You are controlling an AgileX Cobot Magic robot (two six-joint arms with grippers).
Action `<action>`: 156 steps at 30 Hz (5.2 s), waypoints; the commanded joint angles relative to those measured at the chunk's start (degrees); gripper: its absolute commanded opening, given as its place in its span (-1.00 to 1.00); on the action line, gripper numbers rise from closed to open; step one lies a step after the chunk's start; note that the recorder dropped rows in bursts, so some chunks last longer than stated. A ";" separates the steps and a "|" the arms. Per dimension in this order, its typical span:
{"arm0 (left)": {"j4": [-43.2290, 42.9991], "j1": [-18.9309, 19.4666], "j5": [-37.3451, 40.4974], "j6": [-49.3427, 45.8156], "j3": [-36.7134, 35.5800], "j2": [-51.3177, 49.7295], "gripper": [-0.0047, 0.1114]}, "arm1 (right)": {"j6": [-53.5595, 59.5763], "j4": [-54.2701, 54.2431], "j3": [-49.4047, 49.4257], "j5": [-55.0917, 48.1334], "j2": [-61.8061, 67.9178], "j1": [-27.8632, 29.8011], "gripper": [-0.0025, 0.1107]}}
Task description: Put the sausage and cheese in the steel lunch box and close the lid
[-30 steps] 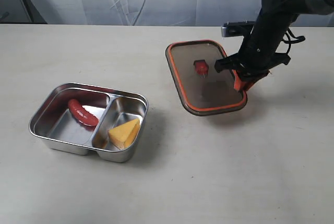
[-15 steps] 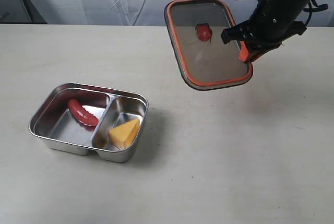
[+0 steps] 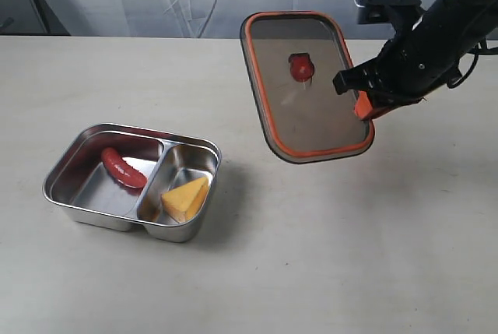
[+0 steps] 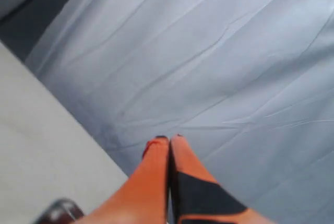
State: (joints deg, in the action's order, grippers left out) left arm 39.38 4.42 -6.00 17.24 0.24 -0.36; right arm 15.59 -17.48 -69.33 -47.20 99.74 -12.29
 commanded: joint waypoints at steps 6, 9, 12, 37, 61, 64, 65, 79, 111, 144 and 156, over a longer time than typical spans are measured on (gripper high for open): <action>18.12 0.03 24.93 -0.47 2.13 0.36 -0.92 | 11.04 -2.63 0.33 -0.80 -3.62 -5.42 -0.97; 30.53 0.03 25.88 -12.26 2.13 0.36 -0.85 | 13.80 -2.53 0.33 -0.58 -3.62 -7.86 -0.97; 44.35 0.03 26.73 -26.33 2.13 0.26 -0.65 | 14.53 -2.53 0.33 -0.45 -3.62 -9.86 -0.97; 60.57 0.03 43.92 -67.07 14.05 -39.44 0.04 | 14.45 -6.80 -3.01 -2.55 -3.50 -22.77 -0.97; 60.57 0.03 43.21 -74.68 20.00 -49.01 -0.91 | 14.79 -9.28 -3.50 1.24 -3.50 -27.02 -0.97; 59.71 0.03 41.96 -77.95 25.51 -49.01 -0.92 | 14.79 -6.49 -6.71 0.70 -3.50 -27.02 -0.48; 57.80 0.03 41.19 -77.95 26.70 -49.01 -0.92 | 14.79 -6.06 -7.71 0.70 -3.50 -27.02 -0.33; 11.58 0.03 27.30 -77.42 39.40 -49.01 -0.92 | -7.99 12.89 -12.72 -1.49 -10.48 -18.25 -0.02; -41.43 -27.64 11.00 -76.09 39.40 -66.45 -0.92 | -8.82 16.34 -12.72 -4.92 -11.61 -15.75 -0.02; -133.27 -33.15 37.20 -8.85 44.45 -68.76 -0.92 | -10.27 18.40 -12.72 -4.46 -11.61 -15.75 -0.02; -139.33 -50.83 60.41 25.46 37.24 -75.90 -0.92 | -10.27 18.41 -12.72 -4.46 -11.50 -15.75 -0.02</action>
State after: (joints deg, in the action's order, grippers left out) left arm -99.08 -43.33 50.30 37.56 39.62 -74.41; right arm 5.24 0.88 -81.76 -51.75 88.68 -28.31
